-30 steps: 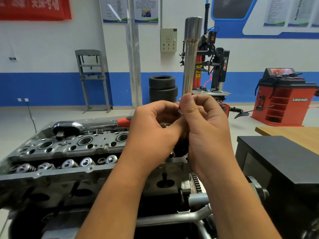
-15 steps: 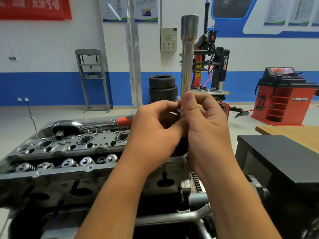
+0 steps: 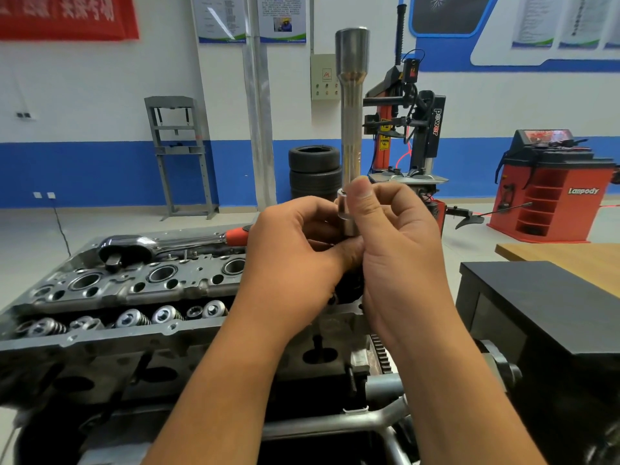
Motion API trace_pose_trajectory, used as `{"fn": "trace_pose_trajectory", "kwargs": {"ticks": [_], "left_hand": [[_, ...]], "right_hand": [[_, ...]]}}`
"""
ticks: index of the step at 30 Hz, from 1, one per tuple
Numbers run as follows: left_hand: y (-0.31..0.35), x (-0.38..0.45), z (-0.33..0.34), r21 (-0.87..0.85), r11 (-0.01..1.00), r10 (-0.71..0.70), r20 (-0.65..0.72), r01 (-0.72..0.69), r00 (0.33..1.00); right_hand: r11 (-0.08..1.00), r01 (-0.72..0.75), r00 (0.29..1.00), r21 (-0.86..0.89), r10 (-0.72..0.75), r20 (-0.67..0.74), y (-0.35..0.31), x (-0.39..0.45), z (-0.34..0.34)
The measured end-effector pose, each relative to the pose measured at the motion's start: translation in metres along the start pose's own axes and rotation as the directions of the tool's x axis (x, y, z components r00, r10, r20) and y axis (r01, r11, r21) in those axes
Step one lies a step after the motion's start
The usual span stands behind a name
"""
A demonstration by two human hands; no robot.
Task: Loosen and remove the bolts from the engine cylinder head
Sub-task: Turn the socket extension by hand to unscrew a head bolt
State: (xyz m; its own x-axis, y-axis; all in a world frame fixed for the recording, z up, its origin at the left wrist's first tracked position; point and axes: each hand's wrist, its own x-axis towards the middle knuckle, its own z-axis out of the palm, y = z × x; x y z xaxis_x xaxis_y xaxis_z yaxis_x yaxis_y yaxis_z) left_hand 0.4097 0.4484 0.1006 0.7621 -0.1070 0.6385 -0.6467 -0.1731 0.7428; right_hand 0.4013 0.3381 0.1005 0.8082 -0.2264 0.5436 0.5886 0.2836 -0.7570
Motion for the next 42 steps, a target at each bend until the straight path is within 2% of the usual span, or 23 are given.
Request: {"fn": "trace_pose_trajectory", "kwargs": {"ticks": [5, 9, 11, 16, 23, 32, 38, 42], "left_hand": [[0.0033, -0.0012, 0.0017, -0.046, 0.998, 0.036, 0.091, -0.032, 0.995], [0.0044, -0.0009, 0.0018, -0.119, 0.992, -0.011, 0.151, 0.03, 0.988], [0.0039, -0.0007, 0.0021, -0.091, 0.995, -0.02, 0.142, 0.033, 0.99], [-0.0013, 0.0008, 0.0015, 0.014, 1.0, 0.003, 0.013, -0.003, 1.0], [0.0041, -0.0003, 0.0008, -0.055, 0.998, -0.015, 0.132, 0.023, 0.991], [0.0005, 0.0001, 0.0007, -0.031, 0.999, -0.034, 0.038, 0.035, 0.999], [0.0034, -0.0006, 0.0008, -0.037, 0.999, -0.002, 0.124, 0.007, 0.992], [0.0024, -0.0007, 0.0013, -0.02, 1.0, -0.018, 0.07, 0.02, 0.997]], "right_hand": [[0.999, -0.004, 1.0, -0.043, 0.003, -0.018, -0.0004, 0.0016, -0.0003], [0.999, -0.043, 0.998, 0.016, 0.044, -0.041, -0.0004, 0.0028, -0.0016], [0.998, -0.048, 0.998, 0.034, 0.049, -0.036, -0.0005, 0.0023, -0.0014], [1.0, -0.021, 1.0, 0.001, 0.021, -0.014, 0.0001, -0.0001, -0.0043], [0.999, -0.03, 0.999, -0.026, 0.029, -0.021, -0.0009, 0.0007, -0.0036], [1.0, -0.011, 0.999, -0.023, 0.011, -0.031, -0.0004, -0.0012, -0.0025], [1.0, -0.015, 1.0, -0.012, 0.015, -0.003, -0.0008, 0.0001, -0.0044], [1.0, -0.009, 1.0, -0.02, 0.009, 0.012, 0.0002, 0.0004, -0.0021]]}}
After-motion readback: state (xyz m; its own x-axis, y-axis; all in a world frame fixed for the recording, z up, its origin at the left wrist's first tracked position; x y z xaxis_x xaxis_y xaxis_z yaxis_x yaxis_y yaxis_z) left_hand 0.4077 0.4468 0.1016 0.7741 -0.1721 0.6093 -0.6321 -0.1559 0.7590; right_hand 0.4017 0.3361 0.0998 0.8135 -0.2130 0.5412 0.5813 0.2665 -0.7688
